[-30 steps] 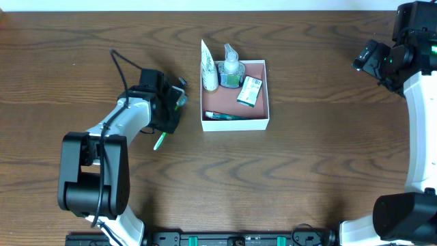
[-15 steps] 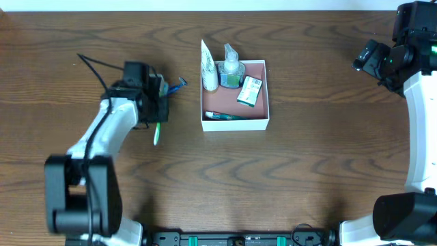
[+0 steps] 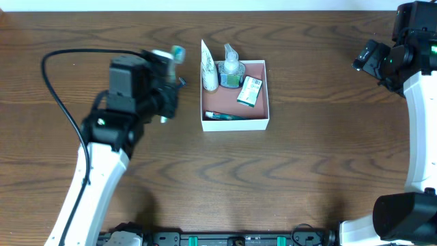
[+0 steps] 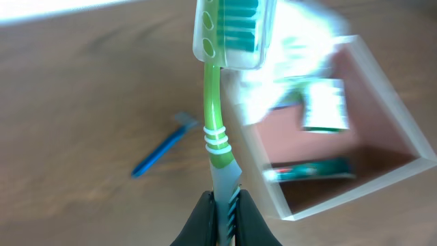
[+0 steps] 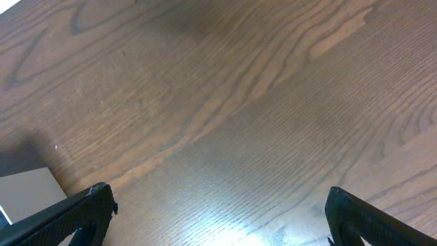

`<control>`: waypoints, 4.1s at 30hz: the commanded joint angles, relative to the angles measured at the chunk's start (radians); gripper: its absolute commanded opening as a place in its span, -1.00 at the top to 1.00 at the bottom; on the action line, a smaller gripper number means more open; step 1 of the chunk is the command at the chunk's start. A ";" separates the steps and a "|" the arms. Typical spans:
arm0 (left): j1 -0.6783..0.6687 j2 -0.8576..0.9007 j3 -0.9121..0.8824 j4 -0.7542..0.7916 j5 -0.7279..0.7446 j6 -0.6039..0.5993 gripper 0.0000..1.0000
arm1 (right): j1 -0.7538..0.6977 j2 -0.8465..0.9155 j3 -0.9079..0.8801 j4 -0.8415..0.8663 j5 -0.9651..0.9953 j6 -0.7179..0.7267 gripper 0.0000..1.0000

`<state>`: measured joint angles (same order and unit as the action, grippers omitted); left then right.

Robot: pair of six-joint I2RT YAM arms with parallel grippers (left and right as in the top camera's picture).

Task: Pack container
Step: 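Carry the toothbrush into the box and lay it down, then move the left gripper toward the blue razor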

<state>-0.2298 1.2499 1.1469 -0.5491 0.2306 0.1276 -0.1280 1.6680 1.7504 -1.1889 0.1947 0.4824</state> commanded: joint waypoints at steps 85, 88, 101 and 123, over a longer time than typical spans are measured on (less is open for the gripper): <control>0.177 0.424 0.190 0.092 -0.200 0.144 -0.96 | -0.003 0.000 0.002 -0.001 0.003 0.010 -0.98; 0.177 0.481 0.231 0.054 -0.177 0.151 -0.96 | -0.003 0.000 0.001 -0.001 0.003 0.010 -0.98; 0.177 0.622 0.237 -0.029 -0.138 0.276 -0.96 | -0.003 0.000 0.002 -0.001 0.003 0.010 -0.98; 0.161 0.769 0.237 0.029 -0.106 0.325 -0.98 | -0.003 0.000 0.002 -0.001 0.003 0.010 -0.98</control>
<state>-0.0608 2.0197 1.3602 -0.5308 0.1097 0.4320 -0.1280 1.6680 1.7504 -1.1885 0.1947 0.4824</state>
